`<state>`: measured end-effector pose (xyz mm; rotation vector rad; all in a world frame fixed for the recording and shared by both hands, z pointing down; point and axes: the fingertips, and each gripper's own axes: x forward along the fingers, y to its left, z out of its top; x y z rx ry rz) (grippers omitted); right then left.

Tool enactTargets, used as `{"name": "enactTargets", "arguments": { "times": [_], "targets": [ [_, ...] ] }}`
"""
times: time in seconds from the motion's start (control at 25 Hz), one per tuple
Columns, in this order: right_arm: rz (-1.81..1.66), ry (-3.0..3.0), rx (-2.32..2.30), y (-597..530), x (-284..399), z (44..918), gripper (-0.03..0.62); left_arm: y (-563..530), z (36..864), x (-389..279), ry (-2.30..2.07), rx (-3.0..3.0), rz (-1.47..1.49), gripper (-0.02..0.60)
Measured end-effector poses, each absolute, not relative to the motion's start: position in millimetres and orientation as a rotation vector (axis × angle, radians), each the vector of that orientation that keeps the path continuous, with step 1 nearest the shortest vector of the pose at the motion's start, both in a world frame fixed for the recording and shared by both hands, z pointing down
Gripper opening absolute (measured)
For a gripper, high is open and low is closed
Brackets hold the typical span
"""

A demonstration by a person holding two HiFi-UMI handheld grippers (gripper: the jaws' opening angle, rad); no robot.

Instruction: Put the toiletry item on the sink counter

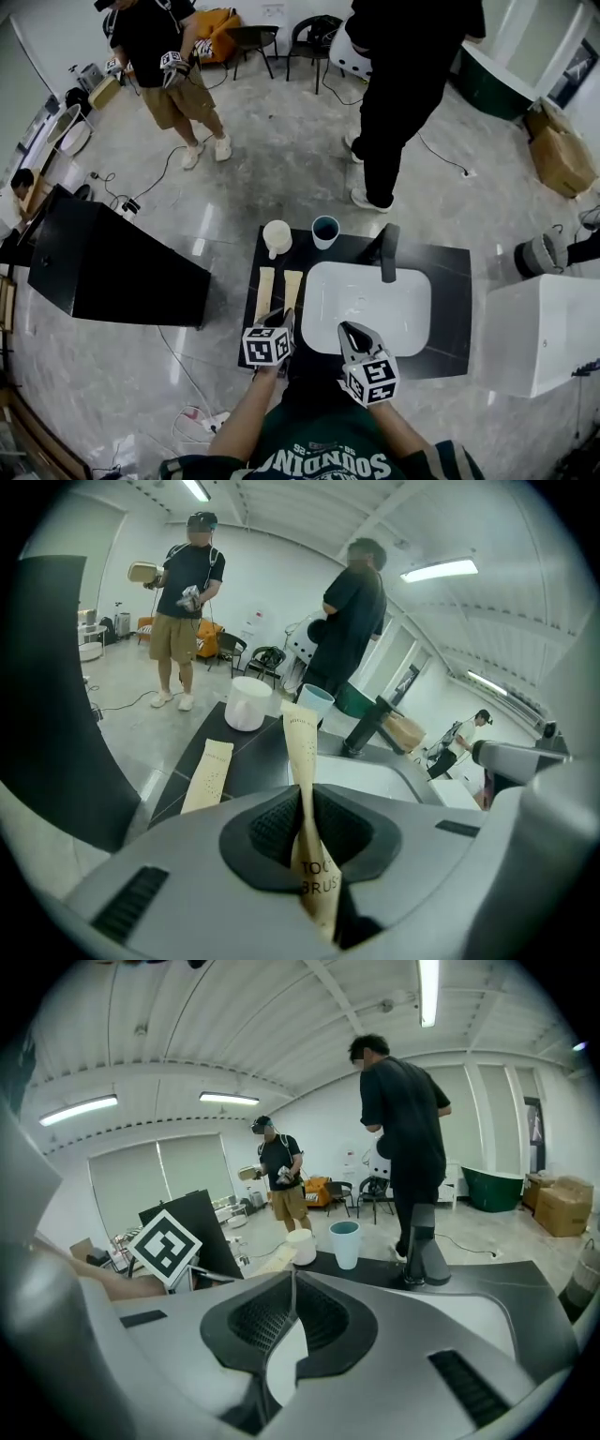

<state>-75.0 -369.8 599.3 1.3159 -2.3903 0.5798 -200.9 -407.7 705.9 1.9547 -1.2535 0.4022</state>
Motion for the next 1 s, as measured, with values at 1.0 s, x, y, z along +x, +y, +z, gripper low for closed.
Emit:
{"name": "enactTargets", "arguments": {
  "times": [1.0],
  "targets": [
    [0.663,-2.298,1.313,-385.1,-38.5,629.8,0.044,-432.4,807.7,-195.9,-1.237,1.842,0.616,0.086]
  ]
}}
